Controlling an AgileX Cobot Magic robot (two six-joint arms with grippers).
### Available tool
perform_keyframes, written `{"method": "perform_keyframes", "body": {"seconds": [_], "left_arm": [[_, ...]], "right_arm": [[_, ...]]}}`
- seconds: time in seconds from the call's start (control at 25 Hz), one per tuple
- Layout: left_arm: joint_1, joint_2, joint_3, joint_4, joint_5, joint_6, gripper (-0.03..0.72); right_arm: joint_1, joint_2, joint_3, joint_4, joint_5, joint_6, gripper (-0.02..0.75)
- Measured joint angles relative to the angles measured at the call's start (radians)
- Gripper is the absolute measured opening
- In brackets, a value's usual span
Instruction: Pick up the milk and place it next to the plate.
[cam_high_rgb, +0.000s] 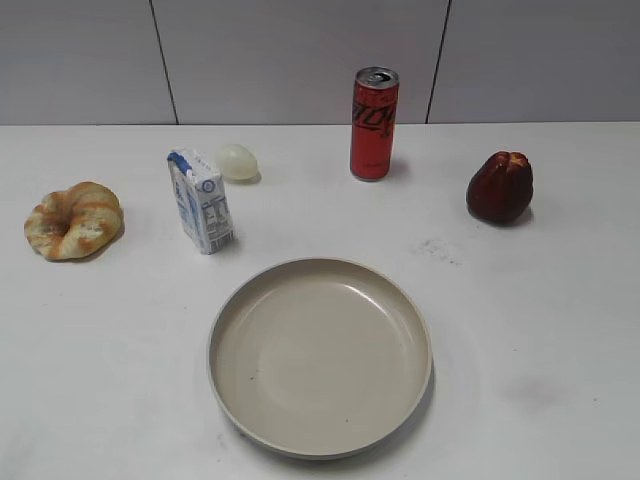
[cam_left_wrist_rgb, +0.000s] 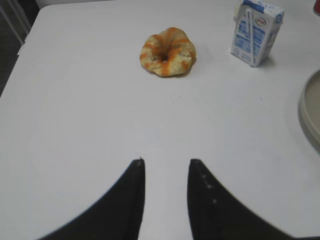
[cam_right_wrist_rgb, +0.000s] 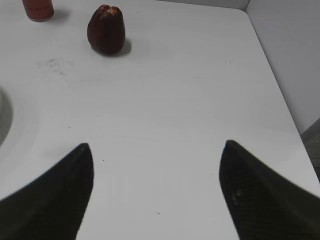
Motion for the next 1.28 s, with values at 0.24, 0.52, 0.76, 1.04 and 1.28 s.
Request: {"method": "perform_keyframes", "body": {"seconds": [0.24, 0.52, 0.76, 1.04, 1.28], "left_arm": [[0.000, 0.000, 0.000, 0.000, 0.000, 0.000, 0.228], [0.000, 0.000, 0.000, 0.000, 0.000, 0.000, 0.228], [0.000, 0.000, 0.000, 0.000, 0.000, 0.000, 0.228], [0.000, 0.000, 0.000, 0.000, 0.000, 0.000, 0.228], [0.000, 0.000, 0.000, 0.000, 0.000, 0.000, 0.228]], "right_arm": [[0.000, 0.000, 0.000, 0.000, 0.000, 0.000, 0.594], [0.000, 0.026, -0.009, -0.001, -0.014, 0.071, 0.593], [0.000, 0.161, -0.010, 0.000, -0.313, 0.087, 0.593], [0.000, 0.526, 0.000, 0.085, -0.654, 0.079, 0.593], [0.073, 0.966, -0.134, 0.331, -0.673, -0.109, 0.593]]}}
